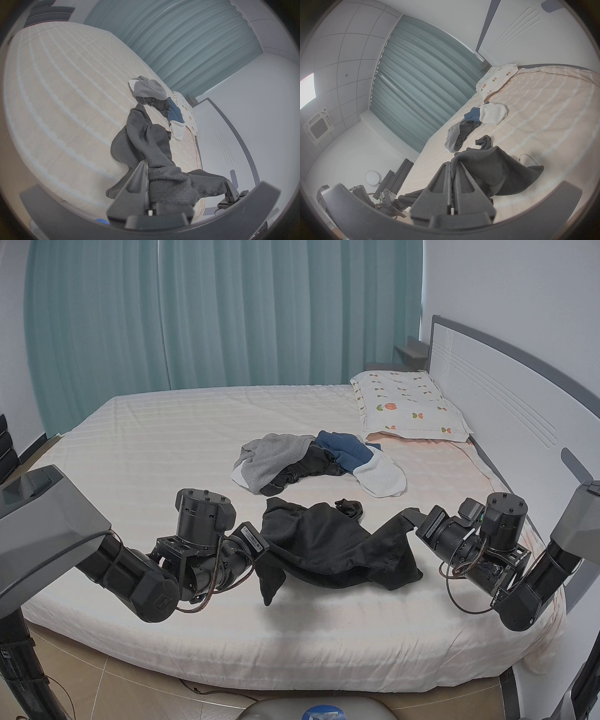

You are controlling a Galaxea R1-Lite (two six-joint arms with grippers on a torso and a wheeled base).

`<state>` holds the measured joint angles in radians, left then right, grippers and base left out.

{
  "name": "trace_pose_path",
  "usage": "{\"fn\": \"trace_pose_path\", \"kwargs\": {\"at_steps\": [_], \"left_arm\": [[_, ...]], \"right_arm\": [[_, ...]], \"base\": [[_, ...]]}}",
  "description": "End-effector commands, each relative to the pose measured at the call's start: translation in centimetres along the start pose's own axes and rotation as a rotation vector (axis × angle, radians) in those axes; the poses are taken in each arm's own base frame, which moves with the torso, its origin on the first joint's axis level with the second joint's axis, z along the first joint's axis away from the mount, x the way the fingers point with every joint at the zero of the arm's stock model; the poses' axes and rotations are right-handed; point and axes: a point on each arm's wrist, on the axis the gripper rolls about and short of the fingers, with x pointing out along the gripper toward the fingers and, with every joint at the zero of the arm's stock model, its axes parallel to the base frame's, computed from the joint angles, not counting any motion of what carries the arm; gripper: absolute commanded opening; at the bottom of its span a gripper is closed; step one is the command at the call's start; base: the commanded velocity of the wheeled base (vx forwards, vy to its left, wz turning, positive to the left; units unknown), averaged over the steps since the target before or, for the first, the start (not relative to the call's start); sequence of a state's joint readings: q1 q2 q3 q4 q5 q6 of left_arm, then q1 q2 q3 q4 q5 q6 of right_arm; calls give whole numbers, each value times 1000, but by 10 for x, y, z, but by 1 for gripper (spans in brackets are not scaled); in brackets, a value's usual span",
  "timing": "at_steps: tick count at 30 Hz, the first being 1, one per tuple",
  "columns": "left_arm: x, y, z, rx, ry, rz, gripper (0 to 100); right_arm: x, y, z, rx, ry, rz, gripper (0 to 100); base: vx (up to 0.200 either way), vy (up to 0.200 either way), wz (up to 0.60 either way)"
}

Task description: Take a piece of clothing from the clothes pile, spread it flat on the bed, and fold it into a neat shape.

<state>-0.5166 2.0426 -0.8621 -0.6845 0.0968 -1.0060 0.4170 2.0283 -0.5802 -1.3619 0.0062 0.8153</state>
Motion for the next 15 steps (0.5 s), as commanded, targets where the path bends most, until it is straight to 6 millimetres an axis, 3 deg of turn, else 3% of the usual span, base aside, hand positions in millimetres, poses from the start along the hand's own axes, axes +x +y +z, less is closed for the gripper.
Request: {"fn": "trace_pose_path", "kwargs": {"at_steps": [1, 15], "left_arm": [[-1, -1, 2, -3, -6, -3, 0], [-1, 2, 14, -15, -41, -4, 0]], "right_arm": [[0, 2, 1, -1, -9, 5, 0], [14, -1, 3, -114, -121, -90, 0]], "base": [[0, 200, 0], [0, 200, 0]]}}
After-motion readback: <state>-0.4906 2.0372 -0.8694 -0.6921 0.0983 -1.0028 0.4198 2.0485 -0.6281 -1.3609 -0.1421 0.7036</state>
